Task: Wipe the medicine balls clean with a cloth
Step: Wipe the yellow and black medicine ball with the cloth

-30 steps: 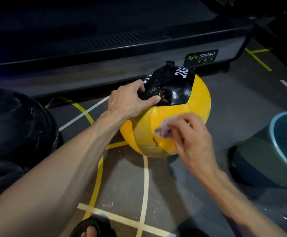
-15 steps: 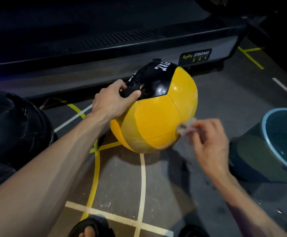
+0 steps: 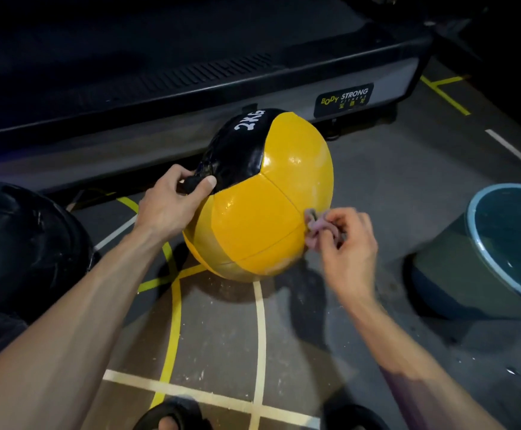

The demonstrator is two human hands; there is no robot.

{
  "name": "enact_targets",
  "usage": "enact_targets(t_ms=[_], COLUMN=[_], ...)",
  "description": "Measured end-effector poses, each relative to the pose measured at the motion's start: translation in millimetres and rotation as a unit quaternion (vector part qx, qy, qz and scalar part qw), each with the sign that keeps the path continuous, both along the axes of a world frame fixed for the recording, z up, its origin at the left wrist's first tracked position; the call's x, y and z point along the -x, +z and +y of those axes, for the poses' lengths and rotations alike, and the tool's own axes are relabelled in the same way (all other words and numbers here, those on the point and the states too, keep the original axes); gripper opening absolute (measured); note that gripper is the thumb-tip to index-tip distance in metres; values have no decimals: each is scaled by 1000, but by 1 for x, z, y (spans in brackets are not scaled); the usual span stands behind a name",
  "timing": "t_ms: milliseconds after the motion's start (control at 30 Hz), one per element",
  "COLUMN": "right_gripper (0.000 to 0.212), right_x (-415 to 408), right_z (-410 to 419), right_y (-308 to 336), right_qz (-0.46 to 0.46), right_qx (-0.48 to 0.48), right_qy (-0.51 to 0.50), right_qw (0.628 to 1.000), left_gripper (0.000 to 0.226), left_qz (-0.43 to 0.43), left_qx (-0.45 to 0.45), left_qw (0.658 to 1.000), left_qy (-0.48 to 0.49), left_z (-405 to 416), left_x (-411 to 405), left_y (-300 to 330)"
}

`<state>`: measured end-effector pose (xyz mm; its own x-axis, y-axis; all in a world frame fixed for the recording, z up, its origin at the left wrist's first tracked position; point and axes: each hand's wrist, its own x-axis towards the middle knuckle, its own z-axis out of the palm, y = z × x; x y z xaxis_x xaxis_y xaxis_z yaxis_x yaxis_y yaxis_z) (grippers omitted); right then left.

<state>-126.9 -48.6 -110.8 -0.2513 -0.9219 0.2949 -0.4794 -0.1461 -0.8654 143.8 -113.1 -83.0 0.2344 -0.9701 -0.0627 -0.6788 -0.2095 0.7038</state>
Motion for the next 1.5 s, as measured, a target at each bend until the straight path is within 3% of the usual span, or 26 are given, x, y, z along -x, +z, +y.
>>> enact_targets(t_ms=[67,233,333,433,500,600,767,967,1033,1133,1200,1267,1333,1500], right_gripper=[19,24,21,19,21,23,21,19,18,26,24,21,17,17], right_x=[-13,-37,-42,-48,-46,-39,-25,-22,-35,-46,-36,-23,-23,-52], right_z=[2,26,28,32,32,30,-6,-36,-9,28,16,-8,-22,30], right_y=[0,-14,-13,-12,-13,-9,17,33,23,13,19,33,41,13], right_qz=[49,122,151,177,211,250,221,96,126,260,207,97,65,171], right_qx=[14,62,68,83,84,83,115,116,114,77,84,97,97,140], right_qy=[4,138,152,192,214,249,239,79,141,285,257,140,63,184], right_qw=[999,981,975,962,950,932,939,986,975,919,940,981,991,958], left_gripper=[42,48,61,63,74,89,84,82,84,83,80,78,80,79], left_qz=[29,66,75,32,-37,-73,-81,-94,-97,-88,-77,-71,-67,-54], left_qx=[-4,-38,10,69,58,56,73,90,95,111,120,121,118,125], left_qw=[1000,997,997,991,982,980,980,976,975,974,975,977,978,980], left_qy=[3,27,-5,-110,-174,-178,-168,-173,-175,-174,-170,-164,-157,-146], left_z=[4,19,23,18,15,18,23,40,45,54,62,70,75,91], left_x=[-2,-16,-21,-11,-4,-5,-2,-8,-11,-17,-22,-25,-26,-33], left_y=[-2,-4,7,26,29,23,19,11,7,1,-3,-6,-7,-14])
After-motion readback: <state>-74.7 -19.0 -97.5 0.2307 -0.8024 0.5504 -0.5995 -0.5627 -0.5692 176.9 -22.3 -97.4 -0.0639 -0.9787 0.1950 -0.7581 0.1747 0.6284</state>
